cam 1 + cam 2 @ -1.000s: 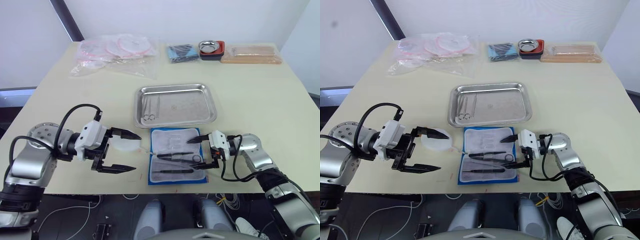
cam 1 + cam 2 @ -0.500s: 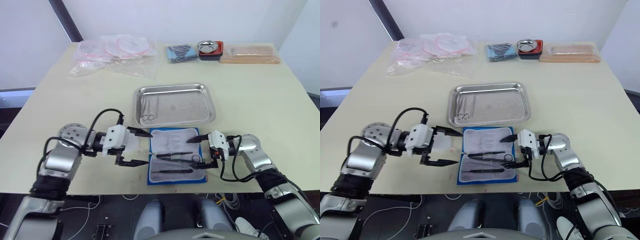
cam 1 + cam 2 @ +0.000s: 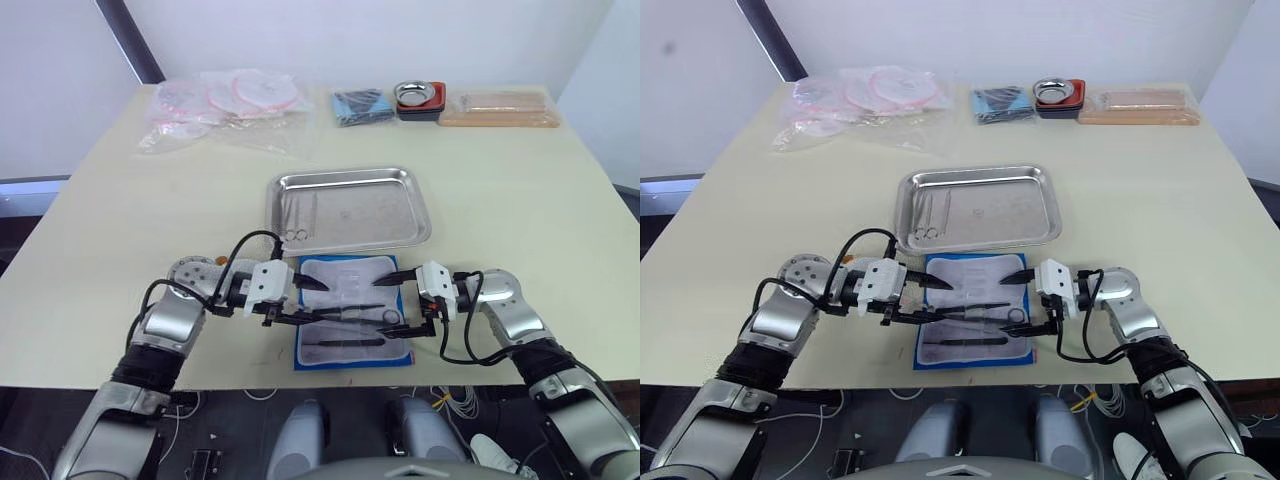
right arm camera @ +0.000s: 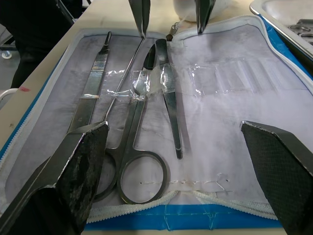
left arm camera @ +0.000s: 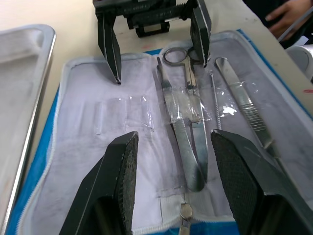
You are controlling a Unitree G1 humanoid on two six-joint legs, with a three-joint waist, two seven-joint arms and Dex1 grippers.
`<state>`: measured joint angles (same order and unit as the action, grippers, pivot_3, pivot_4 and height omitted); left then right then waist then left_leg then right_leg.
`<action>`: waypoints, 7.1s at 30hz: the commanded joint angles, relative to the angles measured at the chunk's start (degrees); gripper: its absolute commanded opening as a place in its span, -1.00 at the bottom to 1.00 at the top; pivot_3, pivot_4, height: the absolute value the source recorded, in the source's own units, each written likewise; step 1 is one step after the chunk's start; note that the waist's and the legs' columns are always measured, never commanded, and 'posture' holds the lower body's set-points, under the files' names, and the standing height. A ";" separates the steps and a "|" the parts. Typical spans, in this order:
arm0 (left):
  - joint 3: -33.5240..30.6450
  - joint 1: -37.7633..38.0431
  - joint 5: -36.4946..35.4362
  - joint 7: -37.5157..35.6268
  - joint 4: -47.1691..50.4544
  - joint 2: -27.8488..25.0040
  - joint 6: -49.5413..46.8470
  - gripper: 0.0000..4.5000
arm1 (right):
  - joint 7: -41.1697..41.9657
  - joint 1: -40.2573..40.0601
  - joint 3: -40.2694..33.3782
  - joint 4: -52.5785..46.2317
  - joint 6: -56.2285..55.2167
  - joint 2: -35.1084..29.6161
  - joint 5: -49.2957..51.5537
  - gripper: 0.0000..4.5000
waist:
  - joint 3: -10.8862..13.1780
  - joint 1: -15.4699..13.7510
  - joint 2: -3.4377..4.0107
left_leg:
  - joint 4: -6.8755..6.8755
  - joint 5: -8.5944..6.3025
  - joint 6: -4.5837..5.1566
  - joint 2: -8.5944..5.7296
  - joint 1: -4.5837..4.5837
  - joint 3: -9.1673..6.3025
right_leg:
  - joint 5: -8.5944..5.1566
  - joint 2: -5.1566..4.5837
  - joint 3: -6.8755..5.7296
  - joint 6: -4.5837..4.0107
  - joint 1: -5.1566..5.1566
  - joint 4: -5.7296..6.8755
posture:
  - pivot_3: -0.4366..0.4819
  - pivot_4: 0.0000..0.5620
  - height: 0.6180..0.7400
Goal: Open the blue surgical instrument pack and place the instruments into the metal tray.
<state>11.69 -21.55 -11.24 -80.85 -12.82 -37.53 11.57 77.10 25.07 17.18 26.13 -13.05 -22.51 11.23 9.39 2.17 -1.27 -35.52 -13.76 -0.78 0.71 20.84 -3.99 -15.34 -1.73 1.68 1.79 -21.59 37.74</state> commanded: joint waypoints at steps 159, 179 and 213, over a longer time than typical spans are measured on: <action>-13.11 -10.78 10.67 84.08 12.01 37.22 -62.47 -0.99 | -1.52 -1.42 4.12 7.10 0.71 1.63 -5.41 1.00 | -0.30 0.23 -0.17 | -0.37 0.02 -0.06 0.53 -0.12 -0.27 | 0.05 0.70 -0.11 0.01 0.12 0.25 | -0.05 -0.47 1.00; -12.02 -9.92 8.73 77.73 17.74 33.05 -59.86 -0.13 | -1.85 -1.68 4.21 7.04 0.50 2.04 -5.41 1.00 | -0.31 0.33 -0.16 | -0.35 0.04 -0.11 0.53 -0.12 -0.28 | 0.05 0.72 -0.12 0.02 0.12 0.24 | -0.05 -0.47 1.00; -17.97 17.38 -16.76 14.35 29.10 -5.39 -30.70 0.39 | -0.93 -2.42 4.09 6.21 1.11 1.54 -5.13 1.00 | -0.30 0.27 -0.15 | 0.05 0.20 -0.39 0.63 -0.17 -0.26 | -0.11 0.64 -0.08 -0.29 0.01 0.12 | -0.05 -0.47 1.00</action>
<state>-4.37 -4.64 -25.97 -62.61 16.06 -41.25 -21.01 75.99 26.12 17.81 28.78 -13.93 -20.33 10.62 9.09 2.44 -1.42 -35.47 -13.56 -1.17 1.35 20.67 -4.24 -15.46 -1.10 1.62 1.50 -21.60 37.86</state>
